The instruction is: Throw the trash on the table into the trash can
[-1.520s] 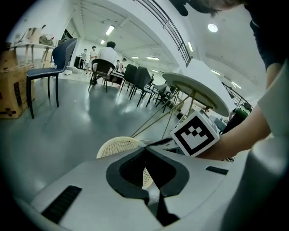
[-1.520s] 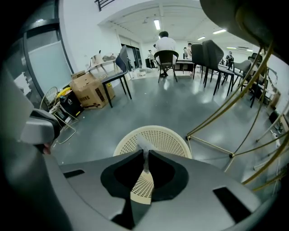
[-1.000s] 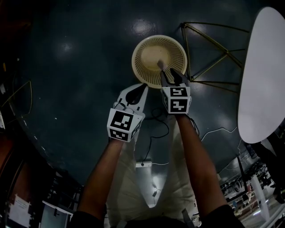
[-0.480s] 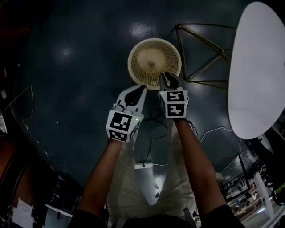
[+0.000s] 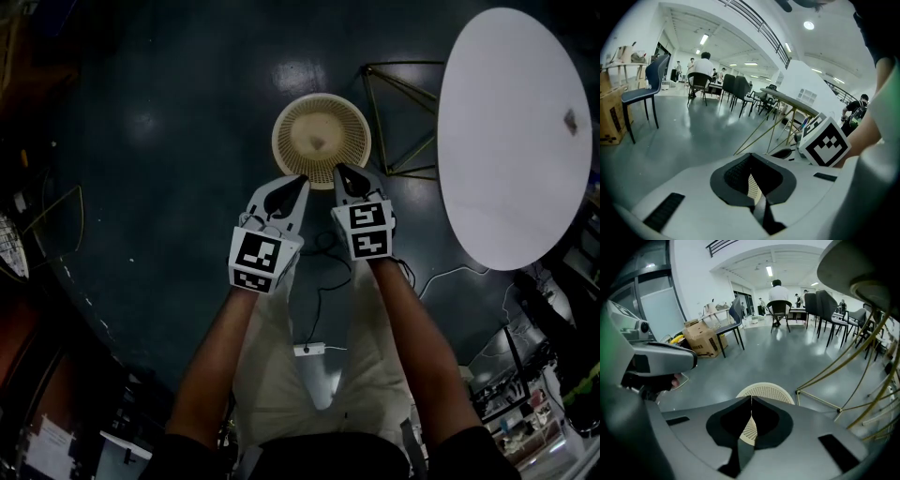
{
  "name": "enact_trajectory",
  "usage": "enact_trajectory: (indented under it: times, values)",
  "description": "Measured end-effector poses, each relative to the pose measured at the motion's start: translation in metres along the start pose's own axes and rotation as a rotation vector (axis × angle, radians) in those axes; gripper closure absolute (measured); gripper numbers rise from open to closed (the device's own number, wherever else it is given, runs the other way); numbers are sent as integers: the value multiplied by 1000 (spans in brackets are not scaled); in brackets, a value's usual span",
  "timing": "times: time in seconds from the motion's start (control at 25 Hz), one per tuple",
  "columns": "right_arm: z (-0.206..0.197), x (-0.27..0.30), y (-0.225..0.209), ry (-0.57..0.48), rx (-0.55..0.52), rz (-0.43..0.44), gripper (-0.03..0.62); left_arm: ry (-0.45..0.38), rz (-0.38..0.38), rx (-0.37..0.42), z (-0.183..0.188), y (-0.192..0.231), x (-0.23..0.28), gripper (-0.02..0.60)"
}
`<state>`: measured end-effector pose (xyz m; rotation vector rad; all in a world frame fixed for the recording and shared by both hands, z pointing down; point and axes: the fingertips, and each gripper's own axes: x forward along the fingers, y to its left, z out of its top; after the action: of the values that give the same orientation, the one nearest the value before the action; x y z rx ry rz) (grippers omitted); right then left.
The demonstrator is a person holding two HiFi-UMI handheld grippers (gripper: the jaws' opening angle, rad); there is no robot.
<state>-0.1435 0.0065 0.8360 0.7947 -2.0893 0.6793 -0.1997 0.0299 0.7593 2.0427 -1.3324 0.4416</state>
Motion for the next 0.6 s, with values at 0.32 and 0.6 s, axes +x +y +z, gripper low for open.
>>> enact_trajectory:
  times: [0.32,0.6]
  values:
    - [50,-71,10,-47,42,30,574,-11,14,59,62,-17,-44,568]
    - [101,-146,25,-91,20,81,574,-26,6,67,122,-49,-84,568]
